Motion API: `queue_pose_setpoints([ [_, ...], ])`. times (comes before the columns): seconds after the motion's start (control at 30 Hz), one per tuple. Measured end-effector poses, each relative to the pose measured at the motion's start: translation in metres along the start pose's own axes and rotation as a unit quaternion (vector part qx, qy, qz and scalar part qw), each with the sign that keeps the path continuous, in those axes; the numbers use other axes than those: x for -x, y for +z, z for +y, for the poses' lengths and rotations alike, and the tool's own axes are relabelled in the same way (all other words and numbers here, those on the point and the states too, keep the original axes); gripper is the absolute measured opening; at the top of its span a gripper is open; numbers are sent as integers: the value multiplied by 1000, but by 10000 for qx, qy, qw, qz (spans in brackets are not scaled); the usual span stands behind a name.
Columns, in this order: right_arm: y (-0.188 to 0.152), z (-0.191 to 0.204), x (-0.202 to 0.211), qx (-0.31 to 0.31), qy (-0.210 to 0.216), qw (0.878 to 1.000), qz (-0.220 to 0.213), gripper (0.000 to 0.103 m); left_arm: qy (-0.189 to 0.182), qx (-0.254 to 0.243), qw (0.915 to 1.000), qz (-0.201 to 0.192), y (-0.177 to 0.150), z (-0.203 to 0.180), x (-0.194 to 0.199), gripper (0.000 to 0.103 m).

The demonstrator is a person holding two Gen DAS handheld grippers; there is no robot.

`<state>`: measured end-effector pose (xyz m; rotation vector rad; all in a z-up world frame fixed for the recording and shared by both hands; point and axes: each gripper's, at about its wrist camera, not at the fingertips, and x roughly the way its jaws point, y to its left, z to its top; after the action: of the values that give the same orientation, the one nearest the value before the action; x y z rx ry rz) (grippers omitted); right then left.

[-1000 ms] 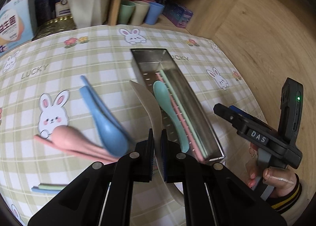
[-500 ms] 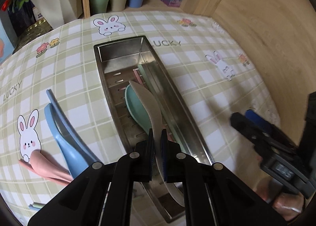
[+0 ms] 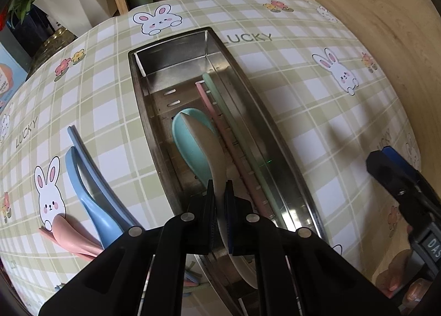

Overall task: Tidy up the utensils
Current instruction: 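Lower the cream spoon into the caddy and open the left gripper, then reach the left gripper to the blue chopstick and close on it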

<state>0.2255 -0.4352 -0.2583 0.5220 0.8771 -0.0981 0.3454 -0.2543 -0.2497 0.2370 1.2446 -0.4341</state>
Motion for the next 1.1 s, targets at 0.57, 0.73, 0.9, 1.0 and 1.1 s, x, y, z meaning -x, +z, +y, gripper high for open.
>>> queue_pose_setpoints([
  [0.57,-5,7,9,50,-89,9999,-13,73,-861,469,9911,-897,-6,26,56,28],
  [0.73,-8,19,15,189,-82,9998,-53,73,-967,782,9825,-1385,-25,60,87,33],
  [0.9,-11,38,17,393,-53,9992,-36,73,-695,876,9808,-1600,-49,91,100,33],
  [1.0,-14,51,16,538,-33,9985,-12,73,-543,1015,9801,-1617,-65,113,103,33],
  [1.1,-16,60,16,643,-21,9979,12,73,-393,1155,9799,-1580,-81,132,104,33],
])
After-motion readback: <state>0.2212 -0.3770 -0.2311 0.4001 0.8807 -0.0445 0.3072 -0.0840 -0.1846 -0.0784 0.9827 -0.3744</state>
